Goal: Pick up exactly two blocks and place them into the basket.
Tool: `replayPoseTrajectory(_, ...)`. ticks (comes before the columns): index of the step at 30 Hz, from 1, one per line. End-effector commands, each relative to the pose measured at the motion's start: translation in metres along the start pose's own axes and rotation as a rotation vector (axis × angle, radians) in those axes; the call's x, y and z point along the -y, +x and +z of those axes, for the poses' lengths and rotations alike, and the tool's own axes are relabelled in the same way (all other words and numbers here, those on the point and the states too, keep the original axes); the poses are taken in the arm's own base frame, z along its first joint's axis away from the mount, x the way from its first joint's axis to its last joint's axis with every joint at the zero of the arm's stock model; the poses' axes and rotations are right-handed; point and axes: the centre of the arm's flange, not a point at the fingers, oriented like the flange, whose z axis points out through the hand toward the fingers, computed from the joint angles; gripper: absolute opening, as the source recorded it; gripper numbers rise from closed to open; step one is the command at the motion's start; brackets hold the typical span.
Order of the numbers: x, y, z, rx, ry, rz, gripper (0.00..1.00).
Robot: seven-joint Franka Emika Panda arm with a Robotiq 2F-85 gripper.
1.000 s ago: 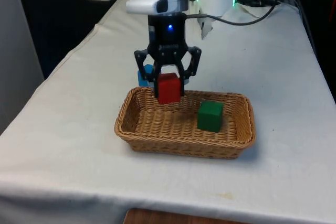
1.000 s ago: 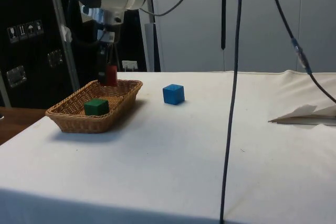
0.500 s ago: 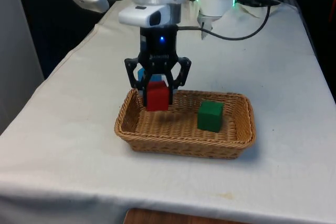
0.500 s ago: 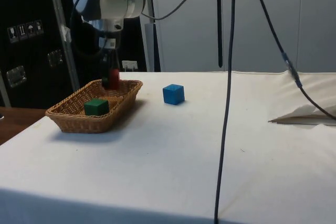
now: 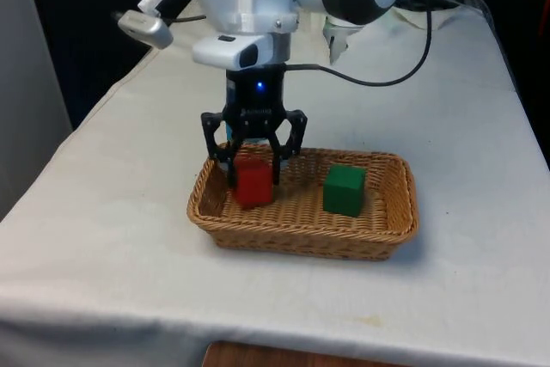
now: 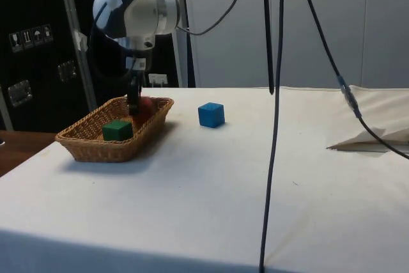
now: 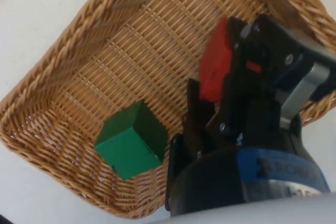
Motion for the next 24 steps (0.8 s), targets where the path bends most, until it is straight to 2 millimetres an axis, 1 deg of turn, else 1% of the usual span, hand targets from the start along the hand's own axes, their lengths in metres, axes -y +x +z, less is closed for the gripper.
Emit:
replayPoseTrajectory(1, -0.002, 0.0, 0.001, -0.005, 0.006, 0.0, 0.25)
replayPoseTrajectory(3, -0.003, 0.0, 0.001, -0.007, 0.01, 0.001, 0.45)
replayPoseTrajectory(4, -0.003, -0.001, 0.001, -0.007, 0.01, 0.001, 0.6)
replayPoseTrajectory(8, -0.004, -0.001, 0.001, -0.009, 0.013, 0.004, 0.99)
replayPoseTrajectory(15, -0.004, -0.001, 0.001, -0.009, 0.015, 0.005, 1.0)
replayPoseTrajectory(18, -0.007, -0.003, -0.012, -0.01, 0.014, 0.014, 1.0)
replayPoseTrajectory(19, -0.005, -0.002, -0.003, -0.008, 0.008, 0.01, 1.0)
replayPoseTrajectory(20, -0.007, -0.005, -0.019, -0.009, 0.017, 0.021, 1.0)
replayPoseTrajectory(24, -0.007, -0.008, -0.034, -0.012, 0.026, 0.035, 1.0)
